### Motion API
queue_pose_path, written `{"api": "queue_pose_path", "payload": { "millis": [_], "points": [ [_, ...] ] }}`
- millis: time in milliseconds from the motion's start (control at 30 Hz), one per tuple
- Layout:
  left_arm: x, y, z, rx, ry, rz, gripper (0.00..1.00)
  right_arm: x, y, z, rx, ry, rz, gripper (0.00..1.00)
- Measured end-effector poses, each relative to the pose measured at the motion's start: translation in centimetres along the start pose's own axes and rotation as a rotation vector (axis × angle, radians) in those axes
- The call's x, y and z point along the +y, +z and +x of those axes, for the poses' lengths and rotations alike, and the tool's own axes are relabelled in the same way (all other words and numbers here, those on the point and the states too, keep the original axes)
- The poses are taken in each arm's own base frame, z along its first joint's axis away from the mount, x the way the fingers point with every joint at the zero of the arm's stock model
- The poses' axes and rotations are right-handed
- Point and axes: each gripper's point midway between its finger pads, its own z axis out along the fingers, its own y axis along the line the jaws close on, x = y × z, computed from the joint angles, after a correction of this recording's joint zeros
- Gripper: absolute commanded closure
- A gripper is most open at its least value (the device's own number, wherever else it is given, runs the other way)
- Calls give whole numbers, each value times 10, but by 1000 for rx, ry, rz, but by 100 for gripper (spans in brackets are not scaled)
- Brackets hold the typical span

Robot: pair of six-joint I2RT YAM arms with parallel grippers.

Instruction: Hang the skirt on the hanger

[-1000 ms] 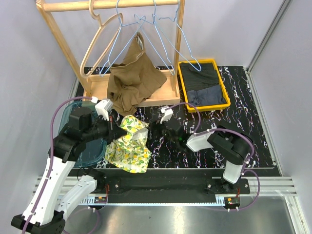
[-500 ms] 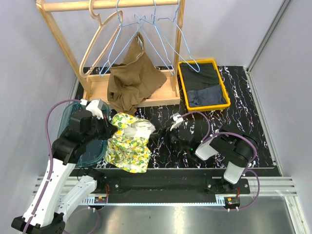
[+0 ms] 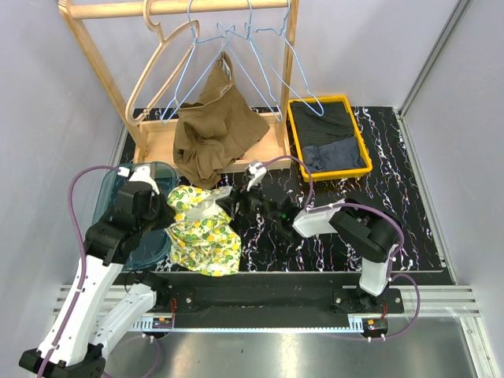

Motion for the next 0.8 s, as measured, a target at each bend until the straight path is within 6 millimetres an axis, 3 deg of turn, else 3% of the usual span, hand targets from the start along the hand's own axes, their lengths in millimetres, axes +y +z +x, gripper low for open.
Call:
{"api": "queue_pose_path", "payload": {
  "millis": [167, 267, 367, 533, 567, 667, 800],
  "points": [
    [1, 2, -1, -4, -43, -19, 100, 36, 12, -9, 48, -13, -153, 27],
    [0, 3, -2, -5, -65, -18, 100, 52, 14, 4, 105, -12, -229, 32],
    [-2, 3, -3, -11, -84, -15, 100, 59, 22, 38, 197, 13, -275, 35],
    [-5, 4, -5, -18, -108, -7, 100, 50, 21, 106, 371, 96, -295, 39],
    [-5, 5, -5, -18, -110, -4, 100, 50, 21, 111, 383, 107, -298, 38],
    [-5, 9, -3, -16, -119, -3, 100, 54, 21, 109, 383, 118, -314, 35],
    [-5, 12, -1, -14, -127, -5, 100, 54, 14, 98, 377, 113, -284, 24]
  ]
}}
